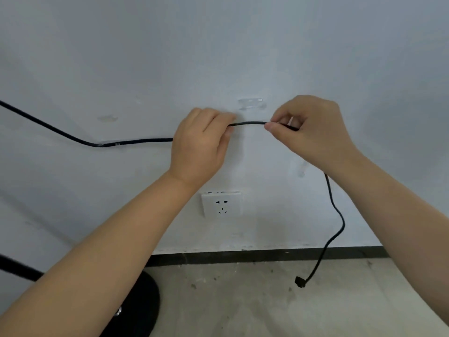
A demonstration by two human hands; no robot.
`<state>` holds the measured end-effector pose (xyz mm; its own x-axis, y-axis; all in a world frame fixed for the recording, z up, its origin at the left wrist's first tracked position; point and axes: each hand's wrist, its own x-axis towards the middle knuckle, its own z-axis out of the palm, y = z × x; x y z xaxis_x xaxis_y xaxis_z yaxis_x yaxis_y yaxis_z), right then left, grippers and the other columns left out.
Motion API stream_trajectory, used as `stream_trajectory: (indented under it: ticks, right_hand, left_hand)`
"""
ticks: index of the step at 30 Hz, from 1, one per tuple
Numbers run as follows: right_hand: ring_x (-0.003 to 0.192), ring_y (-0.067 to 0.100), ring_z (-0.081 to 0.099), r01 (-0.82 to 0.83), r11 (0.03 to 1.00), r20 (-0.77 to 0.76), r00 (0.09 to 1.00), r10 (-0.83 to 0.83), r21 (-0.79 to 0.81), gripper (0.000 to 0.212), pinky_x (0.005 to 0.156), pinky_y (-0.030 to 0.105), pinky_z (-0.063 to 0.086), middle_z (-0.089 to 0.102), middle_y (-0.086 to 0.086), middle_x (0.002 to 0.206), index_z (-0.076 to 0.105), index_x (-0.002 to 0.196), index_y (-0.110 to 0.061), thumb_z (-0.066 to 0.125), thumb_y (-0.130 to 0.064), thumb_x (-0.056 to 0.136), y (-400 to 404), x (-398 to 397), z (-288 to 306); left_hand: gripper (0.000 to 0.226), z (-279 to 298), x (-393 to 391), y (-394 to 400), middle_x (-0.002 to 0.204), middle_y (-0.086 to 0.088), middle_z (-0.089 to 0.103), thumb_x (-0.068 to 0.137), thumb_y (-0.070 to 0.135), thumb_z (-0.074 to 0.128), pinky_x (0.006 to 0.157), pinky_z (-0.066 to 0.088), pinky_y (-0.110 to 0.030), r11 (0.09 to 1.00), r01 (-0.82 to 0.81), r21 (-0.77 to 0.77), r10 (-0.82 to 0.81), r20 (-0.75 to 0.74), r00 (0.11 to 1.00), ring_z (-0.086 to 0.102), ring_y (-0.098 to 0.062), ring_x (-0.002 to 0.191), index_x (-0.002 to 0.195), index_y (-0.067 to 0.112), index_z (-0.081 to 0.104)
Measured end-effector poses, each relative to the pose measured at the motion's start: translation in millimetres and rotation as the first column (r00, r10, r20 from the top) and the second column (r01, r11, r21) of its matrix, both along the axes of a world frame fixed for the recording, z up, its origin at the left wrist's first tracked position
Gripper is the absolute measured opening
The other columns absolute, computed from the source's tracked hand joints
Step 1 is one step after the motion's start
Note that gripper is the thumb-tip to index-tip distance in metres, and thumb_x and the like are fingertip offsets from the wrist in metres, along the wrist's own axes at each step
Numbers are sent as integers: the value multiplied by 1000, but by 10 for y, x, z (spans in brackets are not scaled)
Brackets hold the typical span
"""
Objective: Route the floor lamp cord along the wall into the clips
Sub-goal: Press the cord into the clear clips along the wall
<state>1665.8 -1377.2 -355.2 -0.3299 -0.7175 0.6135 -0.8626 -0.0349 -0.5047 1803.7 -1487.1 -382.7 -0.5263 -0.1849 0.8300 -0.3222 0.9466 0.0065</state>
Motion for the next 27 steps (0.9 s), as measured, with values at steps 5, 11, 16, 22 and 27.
stream_trajectory:
  ticks: [5,11,16,22,27]
  right_hand:
    - [75,27,57,22,1000,-147,989,-21,2,9,65,29,39,65,19,80,66,77,-3,63,-10,78,-115,-55,100]
    - [84,29,56,2,1000,-251,968,0,9,9,68,30,36,64,17,88,66,82,-3,59,-7,80,-191,-71,249]
    - [83,29,56,-48,999,-265,963,42,-19,8,68,27,34,64,19,88,66,81,-1,60,-5,80,-230,-129,361]
    - [71,25,53,-82,996,-248,966,70,-36,5,57,18,30,61,21,79,66,76,0,64,-4,77,-221,-241,335]
    - [67,21,49,-84,979,-238,971,38,-188,6,59,14,31,57,23,74,62,74,3,58,7,75,-144,-308,59]
  left_hand:
    - [5,49,-72,8,66,-23,66,75,-4,62,58,36,-34,991,-88,98,91,-28,995,61,-34,61,71,-6,64]
    - [3,135,-126,29,62,-21,65,71,-4,65,47,47,-31,983,-159,96,165,-55,985,61,-30,53,68,-2,65]
    - [7,164,-136,8,62,-21,65,73,-1,59,45,45,-30,985,-150,89,156,-66,986,60,-30,51,68,-3,65]
    - [11,249,-138,61,65,-20,67,73,-1,54,49,47,-32,990,-134,45,135,-25,991,62,-32,57,74,-3,65]
    - [13,323,-260,109,69,-22,68,72,-6,58,50,53,-35,997,-23,-79,23,-2,1000,63,-34,59,80,-4,68]
